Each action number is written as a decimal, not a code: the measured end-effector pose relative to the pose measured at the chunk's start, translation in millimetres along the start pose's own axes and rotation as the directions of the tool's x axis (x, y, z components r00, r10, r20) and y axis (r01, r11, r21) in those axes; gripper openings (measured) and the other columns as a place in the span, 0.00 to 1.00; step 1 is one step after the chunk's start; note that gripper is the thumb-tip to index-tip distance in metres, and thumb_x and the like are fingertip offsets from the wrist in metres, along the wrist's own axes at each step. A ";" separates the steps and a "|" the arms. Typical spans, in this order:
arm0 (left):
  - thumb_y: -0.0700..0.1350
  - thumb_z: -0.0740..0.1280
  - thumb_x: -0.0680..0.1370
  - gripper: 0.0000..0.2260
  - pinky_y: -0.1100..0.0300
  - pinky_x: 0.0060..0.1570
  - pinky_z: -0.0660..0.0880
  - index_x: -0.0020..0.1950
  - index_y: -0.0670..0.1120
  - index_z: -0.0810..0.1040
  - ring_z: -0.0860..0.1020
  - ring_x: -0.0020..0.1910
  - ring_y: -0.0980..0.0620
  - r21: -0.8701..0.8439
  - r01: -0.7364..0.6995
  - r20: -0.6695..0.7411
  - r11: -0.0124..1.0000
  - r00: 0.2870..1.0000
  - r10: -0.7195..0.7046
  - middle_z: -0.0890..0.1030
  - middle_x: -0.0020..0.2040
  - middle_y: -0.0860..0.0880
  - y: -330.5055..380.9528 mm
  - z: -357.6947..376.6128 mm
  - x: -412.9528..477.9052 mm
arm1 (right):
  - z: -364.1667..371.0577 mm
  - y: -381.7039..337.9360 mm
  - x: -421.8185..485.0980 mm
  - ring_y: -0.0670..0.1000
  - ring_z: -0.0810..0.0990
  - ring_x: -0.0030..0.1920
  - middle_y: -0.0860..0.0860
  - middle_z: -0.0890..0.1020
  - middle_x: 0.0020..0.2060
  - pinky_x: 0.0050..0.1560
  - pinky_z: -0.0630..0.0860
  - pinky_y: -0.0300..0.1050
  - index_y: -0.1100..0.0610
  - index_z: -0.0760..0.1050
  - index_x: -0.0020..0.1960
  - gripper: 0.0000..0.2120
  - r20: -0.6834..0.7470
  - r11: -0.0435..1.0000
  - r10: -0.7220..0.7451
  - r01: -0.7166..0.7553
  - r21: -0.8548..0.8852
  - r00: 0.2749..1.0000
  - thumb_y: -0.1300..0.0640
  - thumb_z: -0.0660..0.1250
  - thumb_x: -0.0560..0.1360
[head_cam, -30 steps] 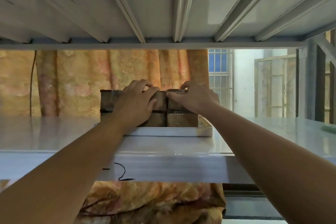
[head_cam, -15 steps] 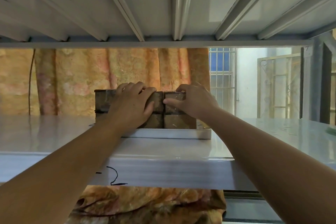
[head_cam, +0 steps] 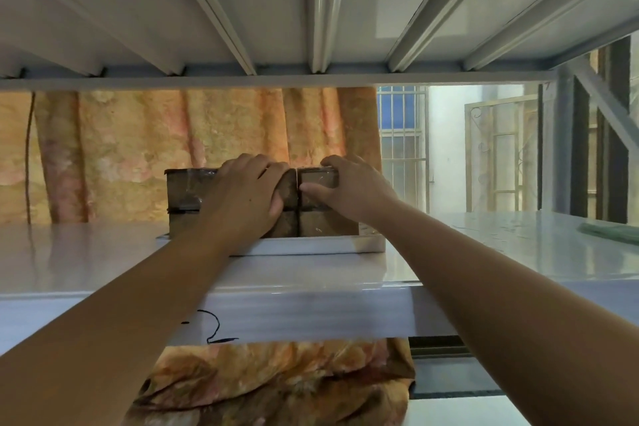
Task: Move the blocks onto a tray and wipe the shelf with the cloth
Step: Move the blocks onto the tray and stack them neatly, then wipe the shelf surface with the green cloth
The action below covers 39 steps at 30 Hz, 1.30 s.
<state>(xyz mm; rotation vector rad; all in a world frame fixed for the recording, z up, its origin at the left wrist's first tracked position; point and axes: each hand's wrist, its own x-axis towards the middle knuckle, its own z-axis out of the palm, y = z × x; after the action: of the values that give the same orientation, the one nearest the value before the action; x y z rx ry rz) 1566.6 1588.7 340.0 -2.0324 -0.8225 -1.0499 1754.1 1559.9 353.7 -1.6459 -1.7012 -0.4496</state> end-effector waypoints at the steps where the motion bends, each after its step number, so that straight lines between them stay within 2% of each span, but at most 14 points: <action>1: 0.40 0.66 0.70 0.18 0.47 0.51 0.73 0.60 0.42 0.76 0.77 0.51 0.41 -0.010 -0.007 -0.009 1.000 1.000 0.007 0.80 0.53 0.42 1.3 -0.8 0.7 | -1.0 0.1 -1.4 0.59 0.65 0.69 0.53 0.64 0.71 0.63 0.67 0.56 0.45 0.62 0.71 0.37 -0.001 0.999 -0.002 0.002 0.038 1.000 0.28 0.59 0.67; 3: 0.40 0.64 0.71 0.18 0.46 0.53 0.72 0.61 0.41 0.76 0.77 0.53 0.40 -0.057 -0.032 -0.029 0.998 0.999 0.030 0.80 0.56 0.41 4.5 -3.4 3.5 | -3.4 0.9 -6.0 0.59 0.50 0.75 0.51 0.54 0.76 0.70 0.56 0.60 0.43 0.60 0.72 0.36 -0.103 0.997 -0.001 0.009 0.078 0.995 0.29 0.59 0.68; 4: 0.40 0.63 0.71 0.19 0.45 0.55 0.72 0.62 0.42 0.75 0.76 0.55 0.40 -0.101 -0.037 -0.040 0.994 0.999 0.033 0.79 0.58 0.42 6.0 -5.1 5.3 | -4.7 1.3 -8.8 0.58 0.47 0.75 0.51 0.53 0.76 0.71 0.52 0.60 0.43 0.60 0.72 0.34 -0.188 0.997 -0.003 0.016 0.069 0.982 0.30 0.59 0.69; 7: 0.39 0.61 0.73 0.20 0.50 0.59 0.69 0.65 0.45 0.73 0.72 0.61 0.43 -0.280 -0.022 -0.078 0.960 0.997 0.000 0.77 0.63 0.45 12.5 -8.4 12.0 | -9.8 4.4 -19.1 0.57 0.50 0.74 0.52 0.60 0.73 0.71 0.52 0.58 0.47 0.64 0.70 0.28 -0.310 0.998 -0.004 0.023 0.058 0.951 0.38 0.61 0.73; 11: 0.40 0.61 0.74 0.20 0.52 0.61 0.67 0.66 0.49 0.71 0.68 0.64 0.47 -0.383 -0.057 -0.132 0.922 0.991 0.006 0.74 0.66 0.50 45.4 -13.2 27.4 | -16.7 22.4 -33.8 0.58 0.53 0.74 0.54 0.65 0.71 0.72 0.51 0.55 0.47 0.63 0.70 0.27 -0.246 0.999 0.013 -0.022 -0.035 0.969 0.46 0.65 0.72; 15: 0.42 0.62 0.76 0.19 0.55 0.59 0.67 0.66 0.52 0.71 0.67 0.66 0.48 -0.447 -0.134 -0.100 0.884 0.990 0.099 0.73 0.68 0.52 89.4 -12.0 39.0 | -32.1 48.8 -44.2 0.57 0.62 0.71 0.54 0.71 0.68 0.72 0.53 0.55 0.49 0.63 0.71 0.28 -0.183 0.985 0.049 -0.078 -0.154 0.982 0.46 0.63 0.73; 18: 0.40 0.62 0.77 0.18 0.62 0.59 0.62 0.66 0.50 0.71 0.69 0.65 0.50 -0.507 -0.208 -0.016 0.837 0.973 0.232 0.74 0.66 0.50 120.6 -5.1 46.5 | -44.5 74.4 -53.6 0.59 0.62 0.71 0.56 0.72 0.66 0.71 0.54 0.55 0.48 0.60 0.73 0.30 -0.076 0.964 0.174 -0.185 -0.190 0.982 0.45 0.62 0.73; 21: 0.31 0.54 0.77 0.24 0.63 0.55 0.67 0.68 0.51 0.70 0.71 0.64 0.48 -0.529 -0.162 0.182 0.833 0.937 0.298 0.73 0.66 0.47 149.0 3.9 55.4 | -64.1 104.2 -61.0 0.60 0.60 0.72 0.56 0.69 0.68 0.69 0.58 0.55 0.47 0.62 0.71 0.28 0.028 0.926 0.325 -0.312 -0.210 0.945 0.46 0.62 0.72; 24: 0.26 0.52 0.74 0.29 0.63 0.51 0.69 0.67 0.52 0.71 0.72 0.63 0.47 -0.535 -0.166 0.232 0.828 0.914 0.333 0.73 0.66 0.46 180.5 12.0 64.1 | -89.3 137.9 -69.0 0.57 0.65 0.70 0.53 0.70 0.69 0.65 0.58 0.51 0.51 0.65 0.70 0.25 0.079 0.910 0.337 -0.304 -0.281 0.938 0.48 0.62 0.74; 27: 0.25 0.53 0.73 0.29 0.62 0.55 0.69 0.65 0.51 0.72 0.72 0.65 0.47 -0.537 -0.181 0.198 0.824 0.922 0.332 0.73 0.67 0.47 213.9 19.6 76.7 | -108.1 175.7 -78.5 0.56 0.65 0.69 0.52 0.69 0.70 0.65 0.57 0.51 0.52 0.66 0.69 0.23 0.133 0.890 0.360 -0.297 -0.346 0.923 0.48 0.62 0.76; 31: 0.29 0.55 0.74 0.24 0.64 0.60 0.64 0.61 0.52 0.74 0.70 0.66 0.50 -0.533 -0.123 0.212 0.837 0.938 0.272 0.73 0.67 0.50 254.0 38.5 100.7 | -130.8 234.1 -89.4 0.59 0.65 0.69 0.54 0.71 0.67 0.67 0.58 0.57 0.53 0.67 0.69 0.23 0.173 0.840 0.451 -0.350 -0.415 0.876 0.50 0.60 0.75; 35: 0.30 0.56 0.76 0.20 0.59 0.61 0.67 0.59 0.50 0.77 0.73 0.63 0.49 -0.488 -0.074 0.244 0.870 0.945 0.218 0.75 0.65 0.48 278.1 55.9 117.4 | -148.2 284.5 -97.2 0.61 0.62 0.70 0.56 0.70 0.68 0.69 0.57 0.62 0.55 0.65 0.69 0.24 0.202 0.777 0.549 -0.407 -0.480 0.811 0.51 0.60 0.74; 37: 0.26 0.54 0.74 0.24 0.56 0.65 0.67 0.59 0.49 0.77 0.73 0.65 0.47 -0.454 -0.060 0.239 0.889 0.953 0.186 0.75 0.66 0.46 281.5 60.8 121.0 | -153.1 298.8 -99.0 0.60 0.66 0.67 0.56 0.73 0.65 0.68 0.59 0.62 0.55 0.68 0.66 0.22 0.234 0.769 0.571 -0.413 -0.489 0.787 0.49 0.60 0.74; 39: 0.24 0.53 0.72 0.27 0.56 0.65 0.67 0.60 0.49 0.76 0.72 0.65 0.46 -0.421 -0.044 0.248 0.906 0.955 0.162 0.75 0.66 0.45 280.3 65.0 120.2 | -155.4 308.0 -98.5 0.56 0.74 0.59 0.55 0.78 0.57 0.65 0.64 0.57 0.57 0.72 0.61 0.20 0.309 0.797 0.545 -0.367 -0.481 0.779 0.46 0.59 0.76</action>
<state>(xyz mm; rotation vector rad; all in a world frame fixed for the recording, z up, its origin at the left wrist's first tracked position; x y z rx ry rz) 1868.6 1510.7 334.0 -2.5997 -0.6559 -0.9472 2083.4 1421.3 321.5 -2.5489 -1.4618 -0.1876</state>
